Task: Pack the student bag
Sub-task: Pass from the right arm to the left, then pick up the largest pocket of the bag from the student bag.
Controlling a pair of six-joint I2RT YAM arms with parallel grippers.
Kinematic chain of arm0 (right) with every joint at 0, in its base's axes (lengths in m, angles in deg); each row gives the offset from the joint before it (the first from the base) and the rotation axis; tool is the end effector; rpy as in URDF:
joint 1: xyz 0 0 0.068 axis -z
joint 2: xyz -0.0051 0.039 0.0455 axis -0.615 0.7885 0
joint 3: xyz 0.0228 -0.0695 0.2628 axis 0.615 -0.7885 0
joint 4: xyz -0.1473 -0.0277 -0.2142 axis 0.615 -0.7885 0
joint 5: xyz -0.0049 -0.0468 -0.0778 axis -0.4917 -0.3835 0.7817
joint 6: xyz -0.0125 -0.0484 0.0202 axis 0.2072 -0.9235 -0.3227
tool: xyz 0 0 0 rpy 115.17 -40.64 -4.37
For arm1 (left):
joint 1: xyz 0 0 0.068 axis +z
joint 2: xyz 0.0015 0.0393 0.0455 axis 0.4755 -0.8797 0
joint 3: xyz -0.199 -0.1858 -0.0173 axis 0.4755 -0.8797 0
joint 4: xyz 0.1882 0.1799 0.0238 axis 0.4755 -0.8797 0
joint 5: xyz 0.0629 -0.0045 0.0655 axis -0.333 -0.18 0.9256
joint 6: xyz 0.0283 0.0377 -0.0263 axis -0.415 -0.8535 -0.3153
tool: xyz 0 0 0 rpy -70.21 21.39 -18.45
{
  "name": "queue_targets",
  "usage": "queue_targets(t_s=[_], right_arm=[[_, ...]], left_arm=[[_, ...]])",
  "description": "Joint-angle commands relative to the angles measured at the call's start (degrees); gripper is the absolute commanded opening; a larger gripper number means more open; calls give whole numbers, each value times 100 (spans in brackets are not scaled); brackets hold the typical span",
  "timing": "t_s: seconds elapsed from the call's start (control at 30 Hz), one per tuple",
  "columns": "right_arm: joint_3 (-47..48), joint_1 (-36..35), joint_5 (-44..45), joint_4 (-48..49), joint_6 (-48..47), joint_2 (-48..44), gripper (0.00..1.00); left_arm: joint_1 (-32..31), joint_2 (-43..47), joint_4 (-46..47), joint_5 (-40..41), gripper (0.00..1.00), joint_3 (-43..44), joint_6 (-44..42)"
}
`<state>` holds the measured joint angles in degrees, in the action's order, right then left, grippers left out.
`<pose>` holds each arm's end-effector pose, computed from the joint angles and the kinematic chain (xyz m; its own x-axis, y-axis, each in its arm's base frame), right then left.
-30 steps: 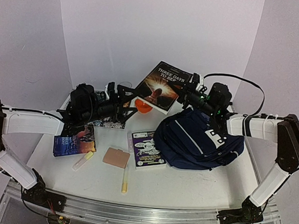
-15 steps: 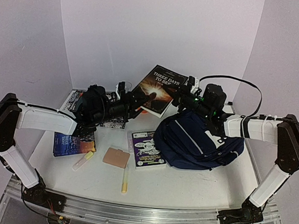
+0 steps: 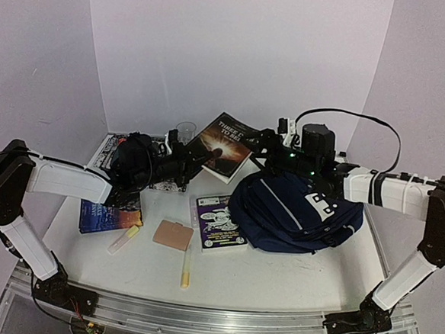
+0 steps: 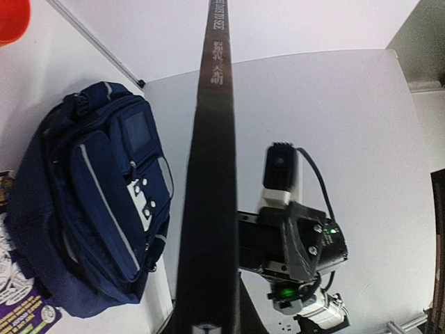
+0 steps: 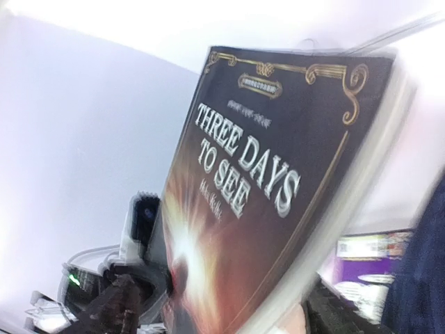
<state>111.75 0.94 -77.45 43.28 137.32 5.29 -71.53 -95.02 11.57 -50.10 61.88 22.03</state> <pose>0.2882 0.2313 0.3260 -0.6222 0.5204 -0.5849 -0.5506 0.2402 0.7995 0.2537 -0.2517 0.2613 -0.8375 -0.4938 -0.2337 0.2072 0.1088 -0.9722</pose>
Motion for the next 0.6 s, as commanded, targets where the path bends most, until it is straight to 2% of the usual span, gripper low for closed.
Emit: queue_targets(t_s=[0.0,0.17,0.33,0.57], right_arm=[[599,-17,320,-2007,-1800,-501,92],[607,-16,710,-3629,-3049,-789,94],[727,-133,1265,-4838,-3746,-835,92],[1338,-836,2597,-6279,-4284,-51,87]], left_arm=[[317,242,287,-120,0,-169,-193],[741,378,283,-415,0,-418,-265],[1105,452,239,-796,0,-588,-374],[1568,454,208,-1432,0,-648,-539]])
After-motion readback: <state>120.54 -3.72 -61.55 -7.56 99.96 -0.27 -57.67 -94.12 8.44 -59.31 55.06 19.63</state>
